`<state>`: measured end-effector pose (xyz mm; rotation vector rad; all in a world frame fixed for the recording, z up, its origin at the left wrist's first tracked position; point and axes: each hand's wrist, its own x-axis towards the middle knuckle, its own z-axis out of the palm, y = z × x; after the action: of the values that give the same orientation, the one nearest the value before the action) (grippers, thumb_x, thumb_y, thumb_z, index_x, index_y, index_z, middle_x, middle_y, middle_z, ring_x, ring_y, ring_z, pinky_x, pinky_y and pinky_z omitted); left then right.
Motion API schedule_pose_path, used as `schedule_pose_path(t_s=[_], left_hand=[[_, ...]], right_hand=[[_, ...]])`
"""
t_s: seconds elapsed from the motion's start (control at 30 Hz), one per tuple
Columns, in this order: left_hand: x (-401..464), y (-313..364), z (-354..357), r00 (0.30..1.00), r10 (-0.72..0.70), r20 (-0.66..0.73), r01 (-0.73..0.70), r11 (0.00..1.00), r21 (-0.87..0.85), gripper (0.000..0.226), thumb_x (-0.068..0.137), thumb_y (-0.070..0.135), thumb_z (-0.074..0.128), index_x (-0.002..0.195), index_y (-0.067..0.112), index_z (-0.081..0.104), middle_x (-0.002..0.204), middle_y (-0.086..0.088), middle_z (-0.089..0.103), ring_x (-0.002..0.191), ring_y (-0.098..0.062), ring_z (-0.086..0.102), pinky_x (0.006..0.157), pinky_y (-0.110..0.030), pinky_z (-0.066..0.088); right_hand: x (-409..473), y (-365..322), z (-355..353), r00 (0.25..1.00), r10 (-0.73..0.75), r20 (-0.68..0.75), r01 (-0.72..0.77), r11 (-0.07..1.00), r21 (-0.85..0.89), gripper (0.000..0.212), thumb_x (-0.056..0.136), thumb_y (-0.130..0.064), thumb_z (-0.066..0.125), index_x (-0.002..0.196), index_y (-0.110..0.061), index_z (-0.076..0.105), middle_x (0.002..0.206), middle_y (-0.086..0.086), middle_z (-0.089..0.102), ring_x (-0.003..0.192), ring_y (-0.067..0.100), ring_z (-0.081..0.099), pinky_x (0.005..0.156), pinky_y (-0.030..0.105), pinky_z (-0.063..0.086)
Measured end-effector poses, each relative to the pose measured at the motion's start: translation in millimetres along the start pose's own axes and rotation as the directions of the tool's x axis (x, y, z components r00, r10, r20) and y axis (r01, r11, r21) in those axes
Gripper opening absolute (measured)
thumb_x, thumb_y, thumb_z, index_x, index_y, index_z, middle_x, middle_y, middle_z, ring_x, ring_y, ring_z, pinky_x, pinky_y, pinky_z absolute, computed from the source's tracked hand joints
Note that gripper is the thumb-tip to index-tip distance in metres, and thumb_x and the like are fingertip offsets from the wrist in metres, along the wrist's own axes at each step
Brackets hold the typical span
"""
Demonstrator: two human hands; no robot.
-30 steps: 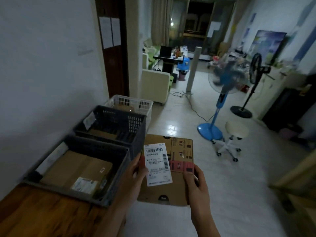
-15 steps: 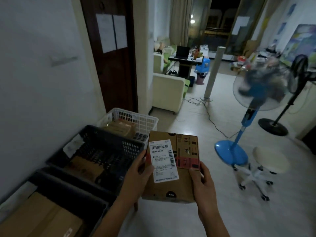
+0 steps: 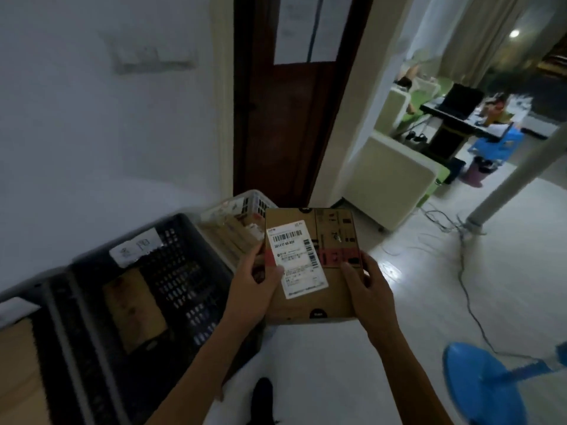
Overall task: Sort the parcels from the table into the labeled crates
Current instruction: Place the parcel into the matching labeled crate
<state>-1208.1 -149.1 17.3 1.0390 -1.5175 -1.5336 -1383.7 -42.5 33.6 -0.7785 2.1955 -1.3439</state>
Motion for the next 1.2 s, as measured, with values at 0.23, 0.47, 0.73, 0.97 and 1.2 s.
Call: schedule_pose_path(t_s=[0.23, 0.47, 0.73, 0.97, 1.2], left_hand=[[117.9, -51.6, 35.1, 0.966, -0.126, -0.227, 0.125, 0.992, -0.016, 0.058, 0.094, 0.024, 0.068, 0.143, 0.033, 0.038, 0.124, 0.015, 0.054, 0.106, -0.003, 0.061, 0.076, -0.022, 0.059], [167.4, -94.7, 60.8, 0.846, -0.318, -0.427, 0.362, 0.932, 0.023, 0.052, 0.092, 0.025, 0.071, 0.136, 0.035, 0.044, 0.126, 0.020, 0.048, 0.116, 0.005, 0.054, 0.096, -0.020, 0.050], [198.2, -100.0, 76.6, 0.655, -0.403, -0.639, 0.520, 0.854, -0.005, 0.047, 0.095, 0.021, 0.067, 0.132, 0.036, 0.043, 0.109, 0.028, 0.051, 0.096, 0.013, 0.053, 0.080, -0.006, 0.044], [204.3, -118.3, 89.5, 0.571, -0.480, -0.666, 0.657, 0.753, 0.021, 0.032, 0.093, 0.015, 0.069, 0.111, 0.035, 0.054, 0.097, 0.024, 0.066, 0.089, 0.007, 0.065, 0.084, -0.021, 0.057], [195.1, -132.1, 109.6, 0.517, -0.525, -0.676, 0.683, 0.729, -0.043, 0.030, 0.090, 0.016, 0.071, 0.112, 0.029, 0.055, 0.101, 0.012, 0.070, 0.092, 0.002, 0.069, 0.077, -0.022, 0.060]], right_hand=[[176.1, 0.7, 52.1, 0.956, -0.058, 0.288, 0.113, 0.977, -0.180, 0.015, 0.101, -0.042, 0.054, 0.109, -0.052, 0.047, 0.103, -0.021, 0.063, 0.089, 0.003, 0.065, 0.071, 0.023, 0.051], [282.4, 31.4, 99.3, 0.829, -0.029, 0.559, 0.239, 0.921, -0.307, 0.015, 0.101, -0.039, 0.055, 0.112, -0.045, 0.048, 0.096, -0.024, 0.061, 0.088, -0.002, 0.061, 0.068, 0.017, 0.046], [348.2, 58.5, 146.9, 0.616, 0.018, 0.787, 0.323, 0.906, -0.274, 0.040, 0.101, -0.046, 0.053, 0.138, -0.032, 0.050, 0.114, -0.011, 0.059, 0.100, 0.012, 0.057, 0.088, 0.030, 0.050], [360.1, 80.8, 149.3, 0.512, 0.108, 0.852, 0.373, 0.865, -0.335, 0.037, 0.099, -0.042, 0.059, 0.129, -0.022, 0.051, 0.114, -0.009, 0.061, 0.096, 0.012, 0.060, 0.077, 0.026, 0.045], [364.4, 90.2, 149.8, 0.464, 0.147, 0.874, 0.422, 0.830, -0.364, 0.043, 0.095, -0.043, 0.062, 0.129, -0.022, 0.049, 0.124, -0.001, 0.061, 0.103, 0.018, 0.062, 0.085, 0.034, 0.053]])
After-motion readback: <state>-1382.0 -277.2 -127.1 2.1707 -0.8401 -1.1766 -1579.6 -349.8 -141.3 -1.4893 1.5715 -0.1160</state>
